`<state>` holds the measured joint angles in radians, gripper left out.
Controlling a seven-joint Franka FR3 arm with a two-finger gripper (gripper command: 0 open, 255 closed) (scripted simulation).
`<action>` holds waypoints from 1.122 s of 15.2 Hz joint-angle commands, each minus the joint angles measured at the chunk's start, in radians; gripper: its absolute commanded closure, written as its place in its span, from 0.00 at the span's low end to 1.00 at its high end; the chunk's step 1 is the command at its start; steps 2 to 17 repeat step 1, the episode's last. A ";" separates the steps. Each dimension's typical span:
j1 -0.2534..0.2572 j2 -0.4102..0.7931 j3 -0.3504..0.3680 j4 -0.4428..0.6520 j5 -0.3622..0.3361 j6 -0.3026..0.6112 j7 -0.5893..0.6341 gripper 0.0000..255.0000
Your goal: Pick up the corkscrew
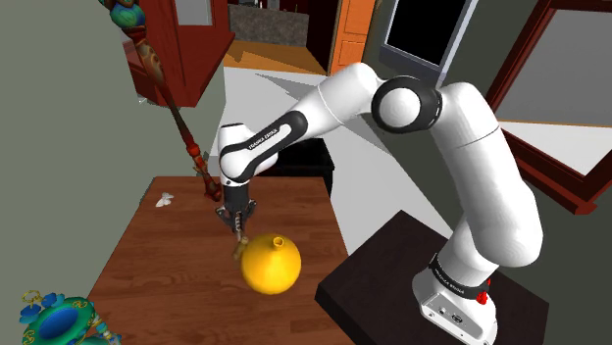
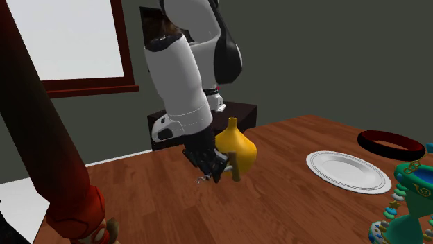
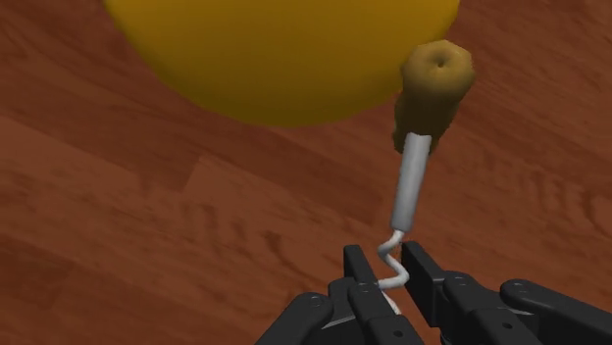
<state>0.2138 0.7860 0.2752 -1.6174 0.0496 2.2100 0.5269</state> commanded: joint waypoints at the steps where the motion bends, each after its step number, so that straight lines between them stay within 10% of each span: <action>1: -0.001 -0.006 0.001 -0.002 0.001 -0.004 0.000 1.00; 17: -0.001 -0.006 0.001 -0.002 0.001 -0.004 0.000 1.00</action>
